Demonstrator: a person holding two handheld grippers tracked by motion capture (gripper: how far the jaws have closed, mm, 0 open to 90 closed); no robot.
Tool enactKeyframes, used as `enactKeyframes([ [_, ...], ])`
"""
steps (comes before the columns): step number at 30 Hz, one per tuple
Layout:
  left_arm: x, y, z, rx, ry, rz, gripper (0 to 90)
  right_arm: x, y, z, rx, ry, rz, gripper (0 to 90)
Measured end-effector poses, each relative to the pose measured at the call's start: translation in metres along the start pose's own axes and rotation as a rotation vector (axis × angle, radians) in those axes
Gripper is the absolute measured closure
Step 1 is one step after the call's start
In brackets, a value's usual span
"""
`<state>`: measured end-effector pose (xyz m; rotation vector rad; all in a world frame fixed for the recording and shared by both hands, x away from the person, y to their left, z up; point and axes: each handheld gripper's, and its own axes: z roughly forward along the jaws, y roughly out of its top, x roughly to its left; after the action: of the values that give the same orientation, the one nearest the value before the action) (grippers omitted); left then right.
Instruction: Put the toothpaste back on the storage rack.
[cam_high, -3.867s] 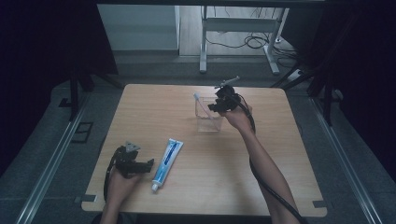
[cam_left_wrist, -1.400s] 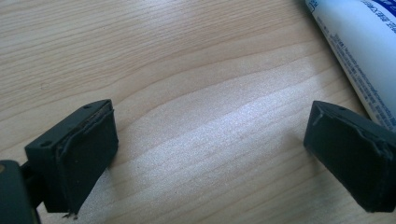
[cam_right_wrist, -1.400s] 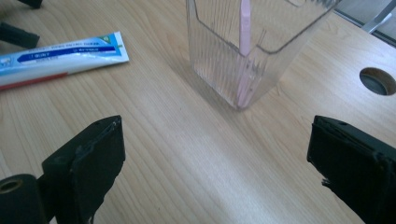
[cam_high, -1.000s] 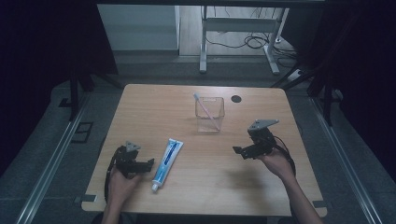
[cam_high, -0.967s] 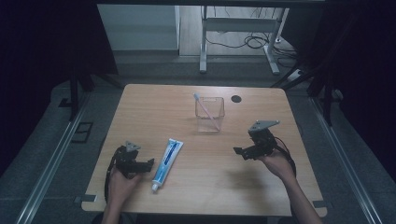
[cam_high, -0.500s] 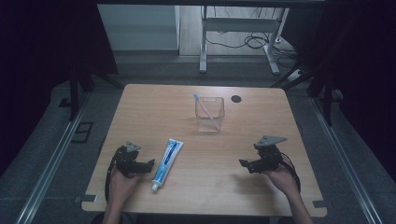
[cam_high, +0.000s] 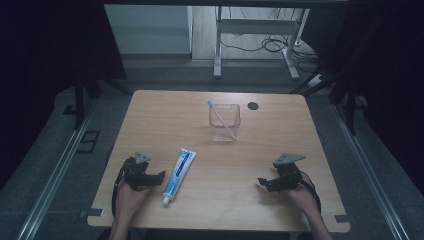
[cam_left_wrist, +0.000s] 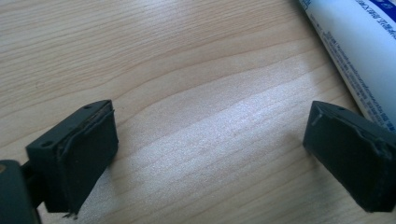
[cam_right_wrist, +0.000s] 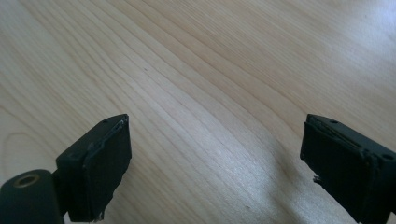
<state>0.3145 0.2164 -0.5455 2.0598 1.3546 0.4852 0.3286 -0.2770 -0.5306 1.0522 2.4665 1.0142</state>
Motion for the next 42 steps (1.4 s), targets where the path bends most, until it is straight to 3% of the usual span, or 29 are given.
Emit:
enactKeyframes([
  [6,-0.001,0.002,-0.003,-0.006,-0.017,0.007,14.0,-0.005,-0.008,0.005,-0.008,-0.005,0.016,9.4],
  [10,-0.003,0.005,-0.009,-0.036,-0.025,0.016,18.1,-0.007,-0.011,0.005,-0.032,-0.010,0.021,9.6],
  [16,-0.006,0.008,-0.019,-0.081,-0.051,0.022,37.0,-0.005,-0.011,0.006,-0.034,-0.030,0.006,10.1],
  [17,-0.007,0.009,-0.021,-0.084,-0.069,0.023,37.0,-0.005,-0.011,0.006,-0.034,-0.030,0.006,10.1],
  [20,-0.012,0.012,-0.024,-0.082,-0.105,0.038,48.6,-0.005,-0.011,0.006,-0.035,-0.031,0.008,10.6],
  [22,-0.016,0.014,-0.025,-0.077,-0.122,0.047,61.1,-0.005,-0.011,0.006,-0.037,-0.037,0.010,11.8],
  [27,-0.027,0.019,-0.025,-0.058,-0.186,0.080,73.9,-0.005,-0.012,0.005,-0.040,-0.040,0.016,13.0],
  [32,-0.047,0.023,-0.023,-0.026,-0.219,0.152,88.7,-0.005,-0.012,0.005,-0.041,-0.040,0.017,13.2],
  [34,-0.051,0.024,-0.024,-0.025,-0.208,0.162,89.6,-0.005,-0.012,0.005,-0.041,-0.040,0.017,13.2],
  [37,-0.055,0.025,-0.027,-0.040,-0.246,0.161,89.6,-0.006,-0.012,0.005,-0.041,-0.037,0.016,13.3],
  [42,-0.068,0.027,-0.025,-0.017,-0.265,0.195,89.7,-0.006,-0.012,0.005,-0.041,-0.038,0.016,13.4],
])
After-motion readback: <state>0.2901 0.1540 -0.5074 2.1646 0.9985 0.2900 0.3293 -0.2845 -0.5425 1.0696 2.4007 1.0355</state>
